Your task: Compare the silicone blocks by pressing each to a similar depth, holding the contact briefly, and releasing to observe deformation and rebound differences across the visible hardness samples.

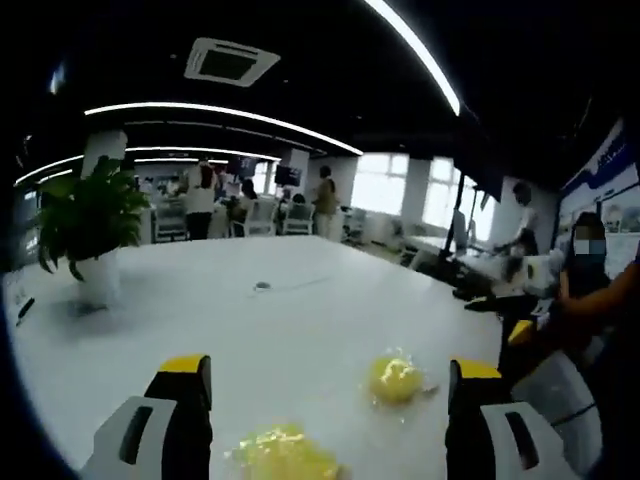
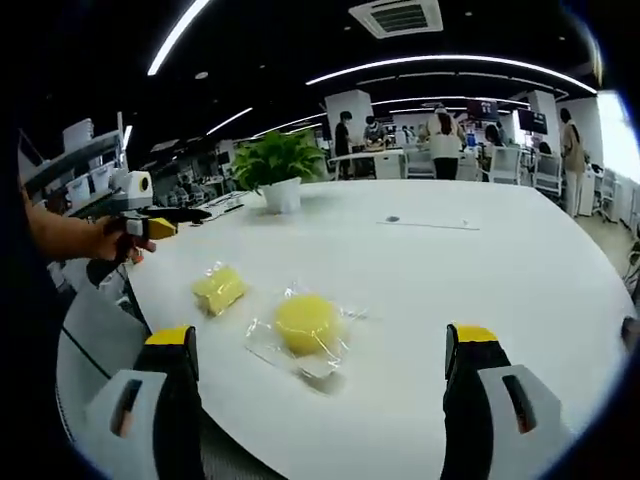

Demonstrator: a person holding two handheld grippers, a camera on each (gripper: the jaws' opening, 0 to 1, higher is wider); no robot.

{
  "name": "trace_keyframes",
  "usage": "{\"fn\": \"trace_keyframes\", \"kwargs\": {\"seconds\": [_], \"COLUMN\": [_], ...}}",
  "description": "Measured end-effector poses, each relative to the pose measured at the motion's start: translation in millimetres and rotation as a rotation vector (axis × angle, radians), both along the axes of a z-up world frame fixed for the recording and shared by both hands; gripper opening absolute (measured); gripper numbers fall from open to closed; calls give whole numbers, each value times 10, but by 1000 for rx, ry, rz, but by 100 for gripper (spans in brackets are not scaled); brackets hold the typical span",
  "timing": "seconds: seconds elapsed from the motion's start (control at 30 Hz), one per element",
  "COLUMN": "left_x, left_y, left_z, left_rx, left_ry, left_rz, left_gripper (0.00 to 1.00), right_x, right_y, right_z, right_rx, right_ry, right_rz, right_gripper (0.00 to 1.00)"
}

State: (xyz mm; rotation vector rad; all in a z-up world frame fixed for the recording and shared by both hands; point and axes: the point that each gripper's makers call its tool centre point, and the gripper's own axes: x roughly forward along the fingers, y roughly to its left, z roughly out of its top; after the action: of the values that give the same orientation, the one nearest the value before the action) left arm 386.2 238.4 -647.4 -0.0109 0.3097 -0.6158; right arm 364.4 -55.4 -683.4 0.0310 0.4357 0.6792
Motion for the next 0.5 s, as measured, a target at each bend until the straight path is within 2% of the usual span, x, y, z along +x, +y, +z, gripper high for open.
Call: {"fn": "trace_keyframes", "kwargs": {"seconds": [0.03,0.07,0.1,0.13,0.17,0.27,0.33,0.4,0.5], "left_x": [-57,-162,-226,-311,-357,-432,-465,-529,-638], "left_y": [81,170,243,287,309,495,601,652,689], "left_z": [-7,-71,-124,-161,-170,-255,-322,-384,-408], "left_rx": [14,22,8,-46,-69,-28,-41,-34,-22], "left_ry": [-20,-7,31,83,94,62,69,78,51], "left_rz": [10,15,31,50,58,77,115,137,153], "left_gripper": [100,100,100,100,100,100,100,100,100], "right_x": [-6,-17,-18,-20,-23,-46,-74,-84,-108], "right_y": [-5,2,7,17,27,46,25,-14,6], "right_z": [-11,-20,-36,-53,-85,-144,-179,-159,-160], "right_rx": [-1,7,8,4,-8,-21,-49,-47,-43], "right_ry": [7,19,27,24,19,12,2,-17,-16], "right_rz": [-4,-7,-9,-7,-2,0,-23,-62,-63], "right_gripper": [96,96,96,96,96,96,96,96,96]}}
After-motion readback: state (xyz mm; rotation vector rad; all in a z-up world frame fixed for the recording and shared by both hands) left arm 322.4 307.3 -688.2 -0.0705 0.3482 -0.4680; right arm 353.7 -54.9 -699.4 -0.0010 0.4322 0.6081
